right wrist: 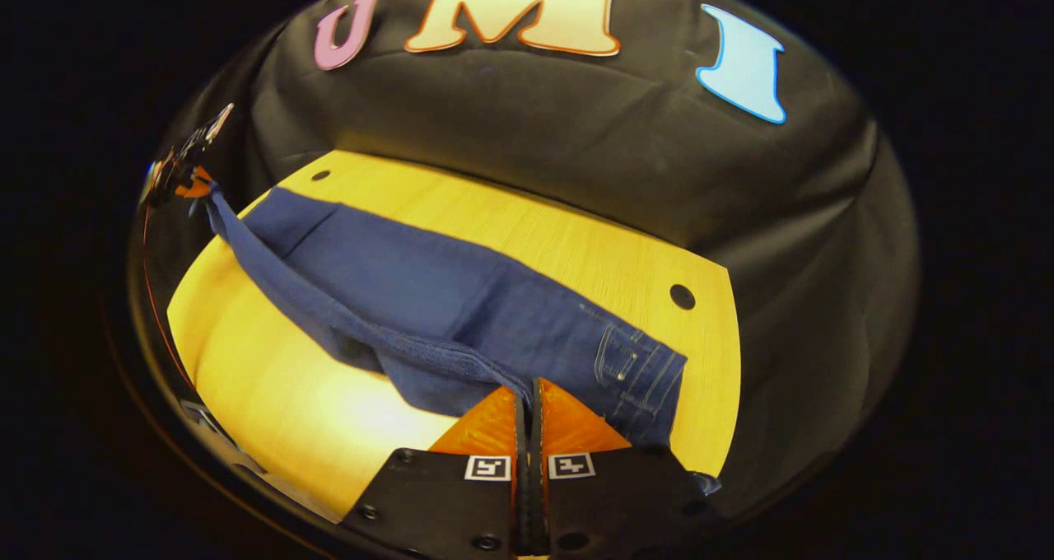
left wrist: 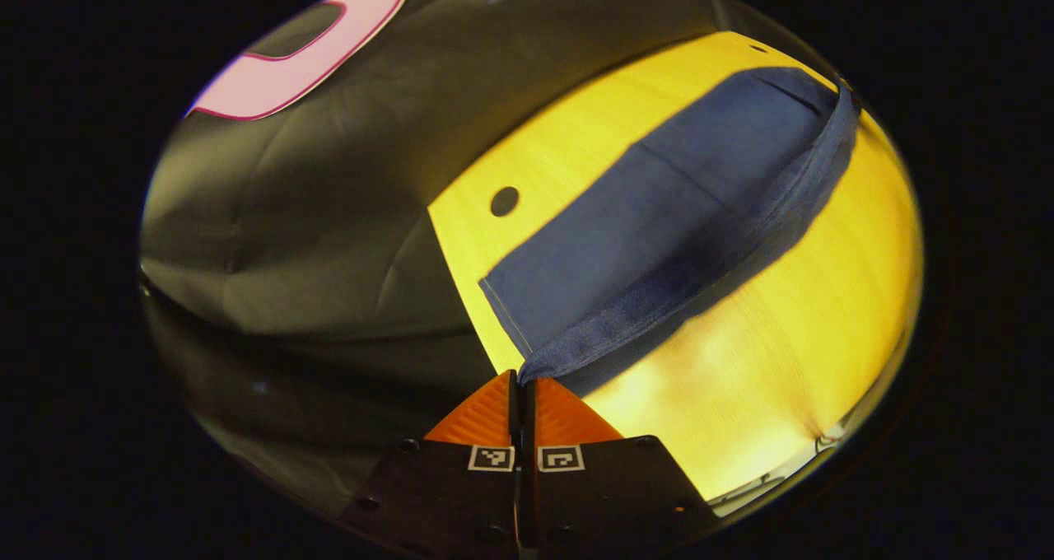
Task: Grasp the waist and the cuffs of the jeans and fold them to make the two legs overlap; first hold the waist and fold one-third of the jeans toward the cuffs, then hold the cuffs and fold the remaining one-third in the same direction to finish folding.
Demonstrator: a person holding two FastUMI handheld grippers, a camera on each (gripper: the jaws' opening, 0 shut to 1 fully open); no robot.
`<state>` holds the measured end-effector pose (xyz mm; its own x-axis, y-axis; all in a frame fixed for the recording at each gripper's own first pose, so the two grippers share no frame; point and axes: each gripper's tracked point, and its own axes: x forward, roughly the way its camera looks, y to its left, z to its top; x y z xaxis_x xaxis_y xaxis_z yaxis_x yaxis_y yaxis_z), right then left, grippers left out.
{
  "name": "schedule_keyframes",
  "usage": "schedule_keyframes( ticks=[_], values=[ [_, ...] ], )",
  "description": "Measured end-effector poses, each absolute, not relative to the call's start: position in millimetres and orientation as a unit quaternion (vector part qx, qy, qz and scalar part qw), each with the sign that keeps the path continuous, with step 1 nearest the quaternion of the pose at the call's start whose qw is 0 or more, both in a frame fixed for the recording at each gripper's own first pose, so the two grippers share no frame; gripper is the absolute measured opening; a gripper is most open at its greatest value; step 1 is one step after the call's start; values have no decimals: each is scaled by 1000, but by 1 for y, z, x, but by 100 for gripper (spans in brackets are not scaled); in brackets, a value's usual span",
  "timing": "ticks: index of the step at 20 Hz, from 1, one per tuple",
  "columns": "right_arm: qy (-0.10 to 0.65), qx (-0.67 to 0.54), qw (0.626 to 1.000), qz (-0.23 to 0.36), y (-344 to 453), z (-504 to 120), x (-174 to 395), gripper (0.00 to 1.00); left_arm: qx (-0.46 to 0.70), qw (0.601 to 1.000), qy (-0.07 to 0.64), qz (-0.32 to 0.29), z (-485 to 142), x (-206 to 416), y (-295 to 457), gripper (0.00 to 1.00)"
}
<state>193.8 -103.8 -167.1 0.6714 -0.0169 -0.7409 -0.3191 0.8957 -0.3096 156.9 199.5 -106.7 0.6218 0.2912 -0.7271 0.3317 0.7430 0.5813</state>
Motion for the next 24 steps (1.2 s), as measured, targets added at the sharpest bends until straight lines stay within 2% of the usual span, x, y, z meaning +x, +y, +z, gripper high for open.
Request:
schedule_keyframes(
  ticks=[4, 7, 10, 11, 14, 16, 17, 19, 20, 21, 23, 24],
  values=[
    [381, -156, 909, 68, -98, -186, 274, 2, 304, 853, 422, 38, -141, 213, 204, 0],
    [392, -136, 908, 57, -99, -230, 314, 2, 272, 859, 430, 61, -183, 242, 208, 0],
    [418, -100, 902, 50, -103, -271, 328, 0, 255, 872, 411, 83, -210, 271, 208, 0],
    [419, -90, 902, 50, -104, -278, 331, 2, 253, 875, 402, 90, -213, 279, 208, 0],
    [396, -92, 912, 55, -104, -278, 341, 0, 227, 897, 364, 109, -205, 282, 201, 0],
    [374, -92, 921, 57, -101, -267, 348, 4, 189, 915, 333, 123, -197, 285, 196, 0],
    [366, -87, 925, 58, -98, -261, 351, 10, 167, 924, 318, 128, -194, 287, 193, 0],
    [359, -70, 929, 53, -95, -252, 353, 11, 139, 937, 294, 130, -192, 284, 196, 3],
    [353, -65, 932, 50, -95, -244, 355, 13, 134, 941, 283, 129, -187, 281, 198, 27],
    [348, -64, 934, 46, -96, -238, 358, 27, 123, 947, 270, 124, -181, 282, 195, 51],
    [321, -46, 945, 41, -109, -222, 365, 76, 117, 955, 237, 133, -149, 280, 188, 100],
    [300, -29, 953, 34, -114, -210, 372, 100, 114, 958, 227, 134, -141, 279, 182, 94]
  ],
)
